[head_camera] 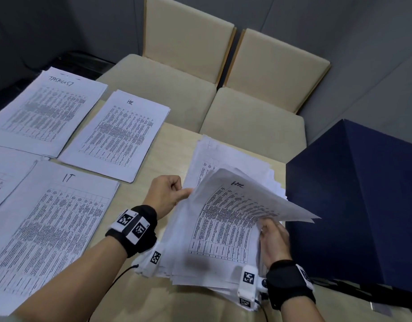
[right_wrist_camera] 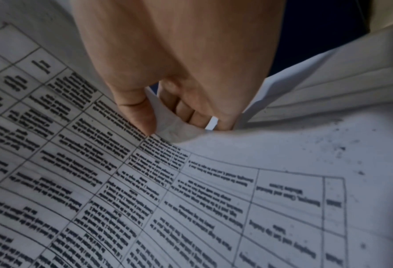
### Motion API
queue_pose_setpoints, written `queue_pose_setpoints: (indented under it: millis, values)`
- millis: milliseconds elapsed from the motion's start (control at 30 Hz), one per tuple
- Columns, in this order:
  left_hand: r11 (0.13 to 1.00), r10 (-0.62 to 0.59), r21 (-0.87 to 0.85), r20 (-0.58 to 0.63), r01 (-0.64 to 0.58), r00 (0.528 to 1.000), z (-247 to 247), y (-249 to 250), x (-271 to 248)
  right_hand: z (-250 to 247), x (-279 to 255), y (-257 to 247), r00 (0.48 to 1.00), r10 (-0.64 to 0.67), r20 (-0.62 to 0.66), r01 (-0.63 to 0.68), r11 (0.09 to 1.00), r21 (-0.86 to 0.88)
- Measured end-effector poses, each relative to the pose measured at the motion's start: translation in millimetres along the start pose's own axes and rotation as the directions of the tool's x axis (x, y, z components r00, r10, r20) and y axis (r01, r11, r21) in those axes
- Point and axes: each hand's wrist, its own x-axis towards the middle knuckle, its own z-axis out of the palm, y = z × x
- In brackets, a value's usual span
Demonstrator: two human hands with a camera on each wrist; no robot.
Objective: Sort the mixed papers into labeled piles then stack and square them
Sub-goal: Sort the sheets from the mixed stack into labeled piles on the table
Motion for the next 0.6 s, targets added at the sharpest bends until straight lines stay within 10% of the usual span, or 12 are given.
queue_pose_setpoints:
  millis: [133,433,600]
  values:
    - [0.929,0.060,0.366,-0.022,-0.048,0.998,3,1,4,3,-4,-2,1.000,0.000,0.012,-0.001,1.000,0.025]
    - [0.189,-0.069,0.974,0.144,-0.128,0.987,-3,8,11,2,-6,3,1.000,-0.020,-0.003,0.020,0.999,0.041]
    - [0.221,-0.066,0.975,0.043,-0.028,0.997,-2,14,15,2,-4,5,1.000,-0.004,-0.011,0.004,1.000,0.020]
